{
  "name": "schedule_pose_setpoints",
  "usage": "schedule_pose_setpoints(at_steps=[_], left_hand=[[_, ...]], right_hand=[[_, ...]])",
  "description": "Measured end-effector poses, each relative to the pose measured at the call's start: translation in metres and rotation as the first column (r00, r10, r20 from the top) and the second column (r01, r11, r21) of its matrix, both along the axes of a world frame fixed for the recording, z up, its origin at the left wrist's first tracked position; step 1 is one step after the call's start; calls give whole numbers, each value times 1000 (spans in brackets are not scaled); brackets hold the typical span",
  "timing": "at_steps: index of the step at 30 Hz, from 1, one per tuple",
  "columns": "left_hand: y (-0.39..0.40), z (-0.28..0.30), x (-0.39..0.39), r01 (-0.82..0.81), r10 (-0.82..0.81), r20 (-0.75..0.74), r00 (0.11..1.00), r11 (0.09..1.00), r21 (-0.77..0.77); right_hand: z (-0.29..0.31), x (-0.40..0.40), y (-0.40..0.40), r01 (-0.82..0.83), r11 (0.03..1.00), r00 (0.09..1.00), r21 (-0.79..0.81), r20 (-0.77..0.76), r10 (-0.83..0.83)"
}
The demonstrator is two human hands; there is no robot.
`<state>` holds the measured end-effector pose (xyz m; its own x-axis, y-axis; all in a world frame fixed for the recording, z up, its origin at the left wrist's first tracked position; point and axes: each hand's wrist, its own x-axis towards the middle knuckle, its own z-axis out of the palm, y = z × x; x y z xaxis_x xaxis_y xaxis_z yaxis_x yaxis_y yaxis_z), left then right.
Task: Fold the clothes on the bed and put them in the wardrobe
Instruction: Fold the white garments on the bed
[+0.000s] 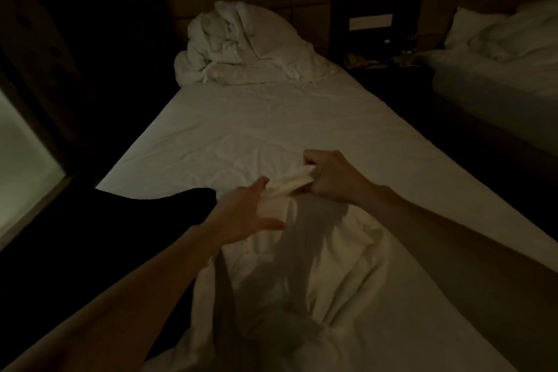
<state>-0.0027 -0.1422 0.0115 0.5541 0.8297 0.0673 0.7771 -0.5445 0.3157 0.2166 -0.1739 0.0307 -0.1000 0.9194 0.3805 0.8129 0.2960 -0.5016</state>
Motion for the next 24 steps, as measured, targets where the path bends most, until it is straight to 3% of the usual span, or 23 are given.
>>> schedule_pose_setpoints(at_steps=[1,3,6,9,14,18,21,22,24], left_hand=[[-2,4,0,14,0,-150,989,996,92],[-2,7,-5,-30,63,-261,963,992,126],[1,7,-19,-145,134,-246,960,989,-27],[-6,10,-15,-146,105,-231,967,975,-170],[-17,20,1,-122,25,-277,961,933,-338],[-12,48,-1,-148,124,-88,988,918,-368],[-11,77,7,-232,273,246,930,955,-185],[-12,84,12,-216,270,366,891,959,-182],[-21,96,27,-62,207,532,821,959,-277]], right_hand=[[12,2,-7,-3,1000,999,-6,36,3],[36,12,-22,23,1000,998,-10,63,-22],[64,39,-42,129,991,986,40,99,-132],[75,59,-56,283,953,934,104,195,-299],[80,86,-68,585,784,773,207,149,-616],[60,99,-81,716,683,656,145,194,-729],[44,82,-85,739,674,633,-13,356,-687],[39,70,-85,702,710,670,-59,393,-630],[40,35,-84,457,875,865,-158,307,-397]])
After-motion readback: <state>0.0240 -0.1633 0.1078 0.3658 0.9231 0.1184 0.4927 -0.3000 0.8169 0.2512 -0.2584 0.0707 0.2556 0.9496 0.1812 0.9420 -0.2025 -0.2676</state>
